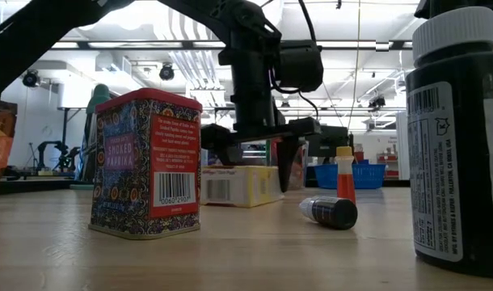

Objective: Pick & Place Kitchen Items
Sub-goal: Put the yellow cereal box into the transparent bin

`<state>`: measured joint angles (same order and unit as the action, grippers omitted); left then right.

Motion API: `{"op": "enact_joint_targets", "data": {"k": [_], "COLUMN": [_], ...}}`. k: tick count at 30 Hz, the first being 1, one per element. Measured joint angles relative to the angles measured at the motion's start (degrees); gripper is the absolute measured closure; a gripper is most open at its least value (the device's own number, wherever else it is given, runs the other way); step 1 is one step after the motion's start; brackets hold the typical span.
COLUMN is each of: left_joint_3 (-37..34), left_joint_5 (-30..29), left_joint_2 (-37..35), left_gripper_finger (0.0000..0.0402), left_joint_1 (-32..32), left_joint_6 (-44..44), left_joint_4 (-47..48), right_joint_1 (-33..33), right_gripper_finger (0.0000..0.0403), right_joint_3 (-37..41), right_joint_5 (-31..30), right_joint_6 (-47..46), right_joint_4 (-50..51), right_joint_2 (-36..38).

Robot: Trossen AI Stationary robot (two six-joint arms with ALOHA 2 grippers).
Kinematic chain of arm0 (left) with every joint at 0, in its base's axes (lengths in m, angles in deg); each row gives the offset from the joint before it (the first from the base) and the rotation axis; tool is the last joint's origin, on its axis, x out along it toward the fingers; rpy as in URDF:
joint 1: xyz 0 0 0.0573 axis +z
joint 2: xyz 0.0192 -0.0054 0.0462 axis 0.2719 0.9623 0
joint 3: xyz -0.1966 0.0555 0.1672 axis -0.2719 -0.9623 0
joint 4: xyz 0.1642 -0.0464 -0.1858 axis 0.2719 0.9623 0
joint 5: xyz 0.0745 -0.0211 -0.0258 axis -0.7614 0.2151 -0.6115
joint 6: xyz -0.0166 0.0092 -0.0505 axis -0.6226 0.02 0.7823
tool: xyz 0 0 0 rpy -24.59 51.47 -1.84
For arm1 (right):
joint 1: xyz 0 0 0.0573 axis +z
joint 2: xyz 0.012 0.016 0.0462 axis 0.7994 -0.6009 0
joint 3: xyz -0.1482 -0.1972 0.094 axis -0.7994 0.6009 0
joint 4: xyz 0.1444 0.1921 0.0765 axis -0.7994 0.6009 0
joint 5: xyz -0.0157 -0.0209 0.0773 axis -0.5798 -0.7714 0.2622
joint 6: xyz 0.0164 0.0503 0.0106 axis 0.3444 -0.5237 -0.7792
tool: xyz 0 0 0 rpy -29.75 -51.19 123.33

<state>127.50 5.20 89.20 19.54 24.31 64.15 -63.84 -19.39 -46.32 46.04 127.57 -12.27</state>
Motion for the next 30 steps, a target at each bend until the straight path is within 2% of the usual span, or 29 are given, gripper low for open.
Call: {"op": "enact_joint_targets", "data": {"k": [8,14,24,26,30], "left_joint_3": [0.08,0.23,0.14,0.22,0.07], "left_joint_5": [-7.86,-19.38,-44.08,-51.14,-69.89], "left_joint_2": [-0.91,-3.46,-8.91,-9.11,-8.94], "left_gripper_finger": [0.0076,0.0076,0.0078,0.0078,0.0076], "left_joint_1": [-0.19,-1.25,-6.18,-7.6,-9.91], "left_joint_6": [-3.35,-6.83,-9.26,-8.86,-8.74], "left_joint_4": [0.08,-1.75,-1.64,-1.77,-4.0], "right_joint_1": [0.0,0.0,-0.02,-0.02,-0.02], "right_gripper_finger": [0.0394,0.0394,0.0394,0.0394,0.0394], "right_joint_3": [0.0,0.0,0.02,0.0,0.0], "right_joint_5": [0.01,0.02,0.02,0.01,0.01], "right_joint_6": [0.0,0.0,0.0,0.0,0.0], "right_joint_4": [0.01,0.04,0.0,0.01,0.01], "right_joint_2": [-0.02,-0.02,0.0,-0.02,0.0]}}
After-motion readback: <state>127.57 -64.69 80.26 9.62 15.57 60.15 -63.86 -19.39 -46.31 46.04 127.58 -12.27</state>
